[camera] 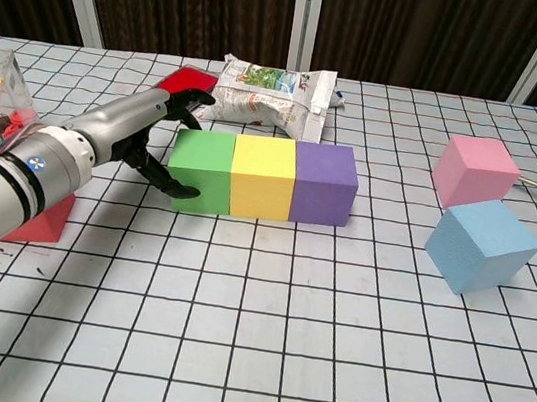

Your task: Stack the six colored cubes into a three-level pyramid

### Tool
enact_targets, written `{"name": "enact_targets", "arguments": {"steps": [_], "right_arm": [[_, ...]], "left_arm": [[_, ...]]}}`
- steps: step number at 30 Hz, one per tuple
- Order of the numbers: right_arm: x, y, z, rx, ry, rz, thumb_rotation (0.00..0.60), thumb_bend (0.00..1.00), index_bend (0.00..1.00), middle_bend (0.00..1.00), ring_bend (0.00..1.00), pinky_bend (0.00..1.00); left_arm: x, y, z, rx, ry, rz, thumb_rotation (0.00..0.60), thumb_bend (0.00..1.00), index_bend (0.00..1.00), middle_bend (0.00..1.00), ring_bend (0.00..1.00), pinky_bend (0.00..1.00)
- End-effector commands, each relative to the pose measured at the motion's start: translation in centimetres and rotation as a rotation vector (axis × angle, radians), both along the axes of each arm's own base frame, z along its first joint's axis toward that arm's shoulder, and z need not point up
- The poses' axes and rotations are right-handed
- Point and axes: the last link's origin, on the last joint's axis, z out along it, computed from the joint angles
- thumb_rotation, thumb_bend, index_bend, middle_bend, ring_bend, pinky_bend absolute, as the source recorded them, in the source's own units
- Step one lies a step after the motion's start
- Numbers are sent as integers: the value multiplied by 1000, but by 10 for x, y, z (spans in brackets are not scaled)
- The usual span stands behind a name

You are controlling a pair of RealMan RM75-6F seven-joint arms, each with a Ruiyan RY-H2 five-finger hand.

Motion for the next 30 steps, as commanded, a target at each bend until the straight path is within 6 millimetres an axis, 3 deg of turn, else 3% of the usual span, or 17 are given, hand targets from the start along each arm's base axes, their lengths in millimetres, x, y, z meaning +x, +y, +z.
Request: {"name": "enact_targets", "arguments": {"steps": [1,10,14,20,24,30], "right_arm": [[0,0,0,-2,0,-1,600,57,0,112,0,0],[-1,0,1,-5,1,-3,600,57,0,112,0,0],[0,0,3,-10,5,1,600,57,0,110,0,0],[1,-1,6,-16,21,2,600,57,0,110,0,0],[-1,0,7,-11,28,-6,600,57,0,108,0,0],[-1,-2,11,-18,44,-4,600,57,0,105,0,0]], "left_arm": [[0,0,0,-4,-2,1,600,108,80,201,24,0],[2,-3,5,-16,-13,-9,600,72,72,129,5,0],[0,-9,19,-8,-10,-20,600,63,70,100,0,0],[-7,-19,73,82,8,-36,600,59,70,87,0,0],[-23,-33,117,101,31,-21,600,58,70,87,0,0],[-53,-57,160,61,113,-20,600,58,70,105,0,0]]}}
